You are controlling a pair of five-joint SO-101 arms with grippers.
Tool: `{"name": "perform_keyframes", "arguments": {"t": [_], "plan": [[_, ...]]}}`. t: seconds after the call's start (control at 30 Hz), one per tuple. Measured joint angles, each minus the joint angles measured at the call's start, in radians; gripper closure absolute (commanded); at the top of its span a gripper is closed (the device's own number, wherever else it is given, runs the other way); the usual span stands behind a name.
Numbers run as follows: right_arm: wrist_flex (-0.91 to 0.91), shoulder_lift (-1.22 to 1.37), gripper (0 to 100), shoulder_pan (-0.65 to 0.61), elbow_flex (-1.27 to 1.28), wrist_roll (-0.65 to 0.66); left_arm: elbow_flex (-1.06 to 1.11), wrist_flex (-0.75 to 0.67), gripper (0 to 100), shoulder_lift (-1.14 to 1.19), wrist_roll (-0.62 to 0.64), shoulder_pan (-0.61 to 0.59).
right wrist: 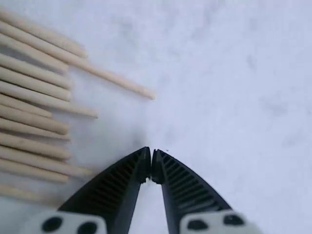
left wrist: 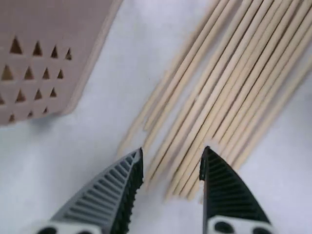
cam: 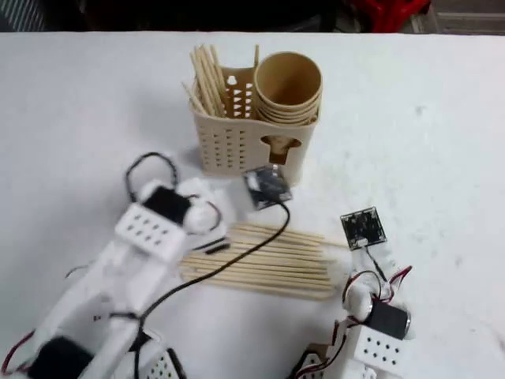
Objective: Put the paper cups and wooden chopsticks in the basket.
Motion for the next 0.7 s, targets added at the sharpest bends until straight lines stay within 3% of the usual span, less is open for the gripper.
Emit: {"name": "perform_keyframes", "arguments": {"t": [0.23, 0.7], "plan": [[0.11, -0.138, 98.3, 0.011, 0.012, 0.0, -0.078, -0.163, 80, 0.288, 0.0, 0.066], [0.115, -0.141, 98.3, 0.011, 0.012, 0.0, -0.239, -0.19, 80, 0.577, 0.003, 0.064]]}}
